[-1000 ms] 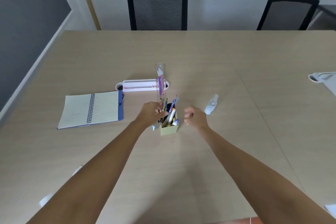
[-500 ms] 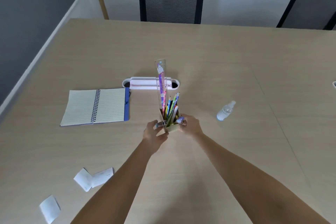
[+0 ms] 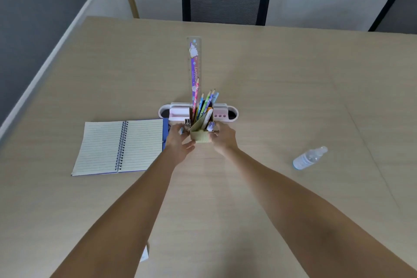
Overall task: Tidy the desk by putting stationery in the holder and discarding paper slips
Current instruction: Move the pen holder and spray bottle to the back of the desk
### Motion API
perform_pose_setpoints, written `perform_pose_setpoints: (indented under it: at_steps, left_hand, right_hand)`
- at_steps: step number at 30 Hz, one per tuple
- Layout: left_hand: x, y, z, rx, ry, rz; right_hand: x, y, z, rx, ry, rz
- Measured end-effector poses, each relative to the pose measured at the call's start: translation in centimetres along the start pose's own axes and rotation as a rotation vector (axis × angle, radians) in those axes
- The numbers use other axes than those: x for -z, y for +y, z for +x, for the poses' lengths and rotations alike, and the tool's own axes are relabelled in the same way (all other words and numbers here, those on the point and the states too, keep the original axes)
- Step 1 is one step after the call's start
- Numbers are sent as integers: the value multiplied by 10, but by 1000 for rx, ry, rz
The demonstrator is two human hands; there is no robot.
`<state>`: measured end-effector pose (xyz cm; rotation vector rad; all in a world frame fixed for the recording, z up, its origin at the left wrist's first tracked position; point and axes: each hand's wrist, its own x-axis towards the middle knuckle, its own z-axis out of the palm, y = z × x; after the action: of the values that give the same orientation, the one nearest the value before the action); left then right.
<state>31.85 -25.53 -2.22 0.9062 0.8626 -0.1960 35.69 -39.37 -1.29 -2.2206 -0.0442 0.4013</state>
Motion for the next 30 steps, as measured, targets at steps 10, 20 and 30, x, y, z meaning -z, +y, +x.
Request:
perform_pose_setpoints:
  at_steps: [10,20,30]
  left_hand:
    - [2,12,12,-4,-54,82]
    - [19,-110,-23,-581,89,975]
    - [41,-158,-16,-898,189,1743]
  right_hand:
    - [-2,1,10,-47,-39,48]
    - [47,120,-87,-564,367,594]
    - [134,168,-74,-538,659,421]
